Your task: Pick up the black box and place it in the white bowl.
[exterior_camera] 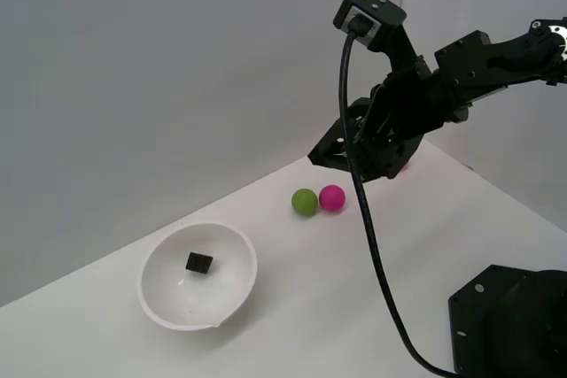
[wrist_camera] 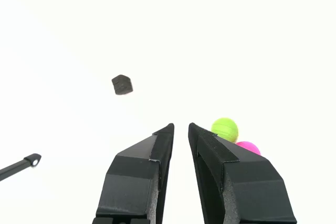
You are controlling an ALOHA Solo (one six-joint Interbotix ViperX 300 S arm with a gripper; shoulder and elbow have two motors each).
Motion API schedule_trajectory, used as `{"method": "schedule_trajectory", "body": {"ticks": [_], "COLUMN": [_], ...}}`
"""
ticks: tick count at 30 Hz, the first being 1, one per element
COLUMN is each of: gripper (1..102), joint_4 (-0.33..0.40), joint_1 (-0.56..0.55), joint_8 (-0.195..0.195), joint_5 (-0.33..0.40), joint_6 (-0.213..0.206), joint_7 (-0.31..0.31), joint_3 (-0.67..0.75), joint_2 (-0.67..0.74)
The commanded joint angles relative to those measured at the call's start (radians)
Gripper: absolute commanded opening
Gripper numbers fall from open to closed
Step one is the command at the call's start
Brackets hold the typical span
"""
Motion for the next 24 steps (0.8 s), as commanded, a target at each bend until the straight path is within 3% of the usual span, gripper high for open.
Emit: {"method": "schedule_trajectory", "body": {"ticks": [1, 4, 6, 24], "gripper": [15, 11, 2, 3], "joint_4": [0.015, 0.032, 0.043, 0.166], "joint_1": [0.026, 0.057, 0.072, 0.19], "joint_8": [0.005, 0.005, 0.005, 0.006], "joint_5": [0.012, 0.031, 0.041, 0.16], "joint_6": [-0.003, 0.003, 0.012, 0.044], "joint_7": [0.015, 0.02, 0.021, 0.021], "joint_3": [0.046, 0.084, 0.115, 0.347], "joint_2": [0.043, 0.083, 0.115, 0.344]}}
